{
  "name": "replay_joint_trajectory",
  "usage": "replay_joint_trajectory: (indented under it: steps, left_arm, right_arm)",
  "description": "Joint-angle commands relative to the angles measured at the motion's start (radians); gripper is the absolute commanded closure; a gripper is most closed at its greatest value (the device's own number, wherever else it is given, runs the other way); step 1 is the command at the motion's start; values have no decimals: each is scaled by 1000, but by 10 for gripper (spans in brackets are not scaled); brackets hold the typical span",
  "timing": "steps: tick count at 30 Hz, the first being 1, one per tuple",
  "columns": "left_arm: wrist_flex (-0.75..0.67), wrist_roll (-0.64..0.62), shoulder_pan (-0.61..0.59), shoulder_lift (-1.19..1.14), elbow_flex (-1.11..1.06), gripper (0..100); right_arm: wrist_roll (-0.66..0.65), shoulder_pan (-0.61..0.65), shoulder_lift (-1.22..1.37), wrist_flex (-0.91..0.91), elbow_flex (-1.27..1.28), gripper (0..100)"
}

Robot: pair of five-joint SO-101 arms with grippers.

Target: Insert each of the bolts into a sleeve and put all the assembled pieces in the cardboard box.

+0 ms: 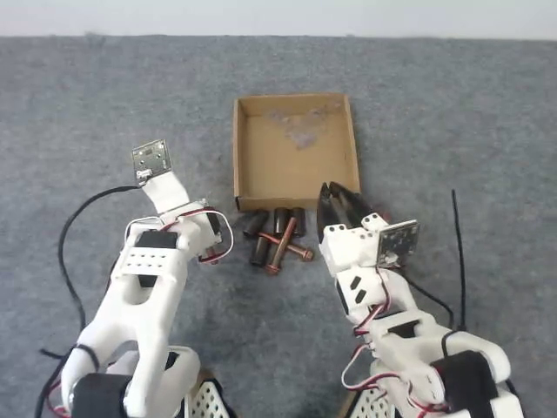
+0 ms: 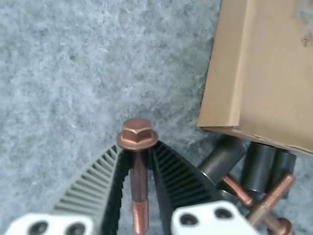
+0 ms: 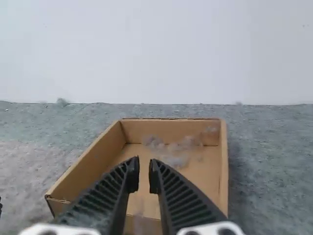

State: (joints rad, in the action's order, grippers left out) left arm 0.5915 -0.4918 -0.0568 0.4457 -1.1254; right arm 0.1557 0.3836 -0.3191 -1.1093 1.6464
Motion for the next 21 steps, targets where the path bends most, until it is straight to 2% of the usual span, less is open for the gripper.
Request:
replay_joint_trajectory:
  steps: [1, 5, 11, 17, 21]
  left_arm:
    - [-25, 12, -3, 31, 22, 990]
    - [-25, 12, -3, 31, 22, 990]
    - [-26, 12, -3, 31, 22, 990]
    - [-66, 12, 0, 29, 18, 990]
    - [-66, 12, 2, 29, 18, 990]
  right_arm:
    - [8, 2, -39, 16, 20, 993]
    - [-8, -22, -50, 31, 20, 993]
    - [-167, -128, -51, 113, 20, 993]
    - [-259, -134, -74, 237, 20, 993]
    - [-259, -142, -222, 483, 6, 993]
